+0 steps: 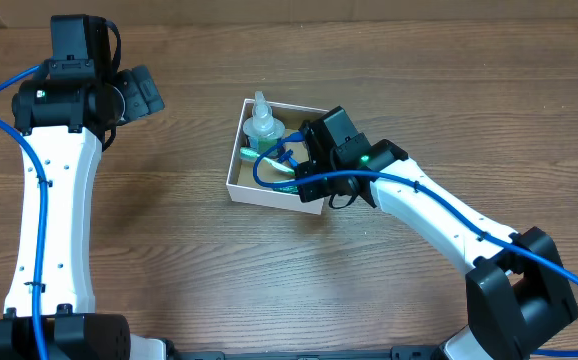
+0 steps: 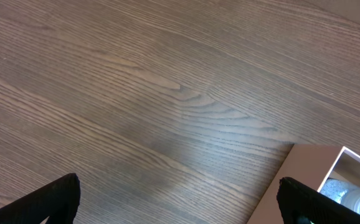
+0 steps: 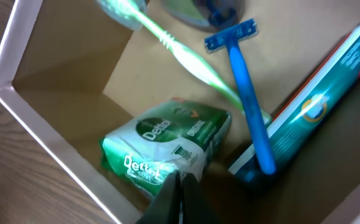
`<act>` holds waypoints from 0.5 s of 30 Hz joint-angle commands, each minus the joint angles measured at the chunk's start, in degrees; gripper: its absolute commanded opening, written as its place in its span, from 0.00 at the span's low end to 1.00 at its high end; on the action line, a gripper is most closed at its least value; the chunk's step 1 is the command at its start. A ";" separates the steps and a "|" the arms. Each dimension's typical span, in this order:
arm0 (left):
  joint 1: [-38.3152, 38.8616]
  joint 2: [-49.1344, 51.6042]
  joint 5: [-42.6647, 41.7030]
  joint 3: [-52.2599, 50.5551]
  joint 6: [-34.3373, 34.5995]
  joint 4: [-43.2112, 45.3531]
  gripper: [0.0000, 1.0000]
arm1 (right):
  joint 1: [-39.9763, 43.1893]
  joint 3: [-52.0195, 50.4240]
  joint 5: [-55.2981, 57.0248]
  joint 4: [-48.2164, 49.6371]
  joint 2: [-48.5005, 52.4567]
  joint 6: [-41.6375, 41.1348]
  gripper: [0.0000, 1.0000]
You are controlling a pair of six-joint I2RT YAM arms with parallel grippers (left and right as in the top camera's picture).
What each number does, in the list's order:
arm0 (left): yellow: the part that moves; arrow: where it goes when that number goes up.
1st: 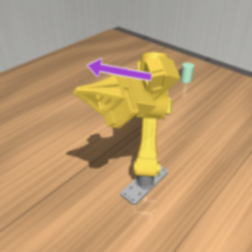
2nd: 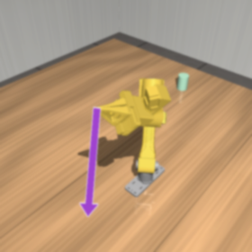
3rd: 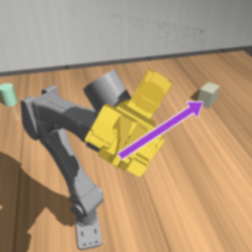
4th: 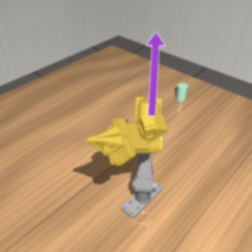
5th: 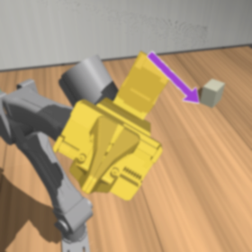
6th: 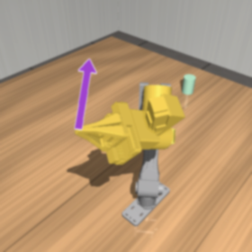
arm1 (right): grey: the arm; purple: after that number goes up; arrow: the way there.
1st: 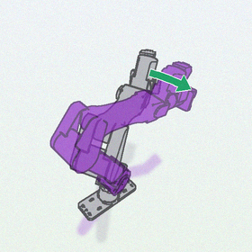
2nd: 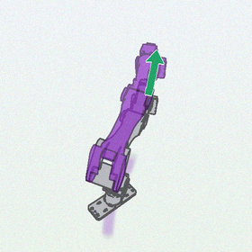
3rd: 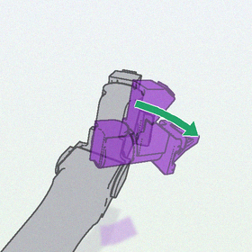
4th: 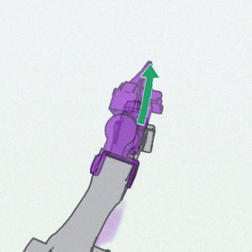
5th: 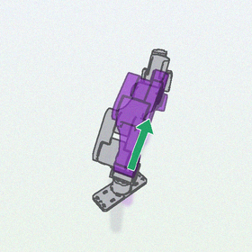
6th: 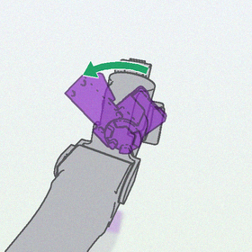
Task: Pack container
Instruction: 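Lower the razor into the box beside the toothpaste and adjust items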
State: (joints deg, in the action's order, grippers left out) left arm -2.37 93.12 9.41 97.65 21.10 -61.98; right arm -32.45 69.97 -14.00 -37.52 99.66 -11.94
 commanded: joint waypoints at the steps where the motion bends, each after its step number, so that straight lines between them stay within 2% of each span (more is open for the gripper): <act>1: -0.24 -0.22 0.00 0.66 1.22 0.04 1.00 | 0.07 1.07 2.62 1.42 0.33 0.24 0.04; 15: -0.24 -0.22 0.00 0.66 1.20 0.04 1.00 | 0.07 6.82 11.28 3.23 0.33 -0.02 0.04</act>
State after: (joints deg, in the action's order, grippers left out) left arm -2.37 93.12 9.41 97.65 21.10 -61.98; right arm -32.38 74.11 -6.37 -35.40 99.83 -11.97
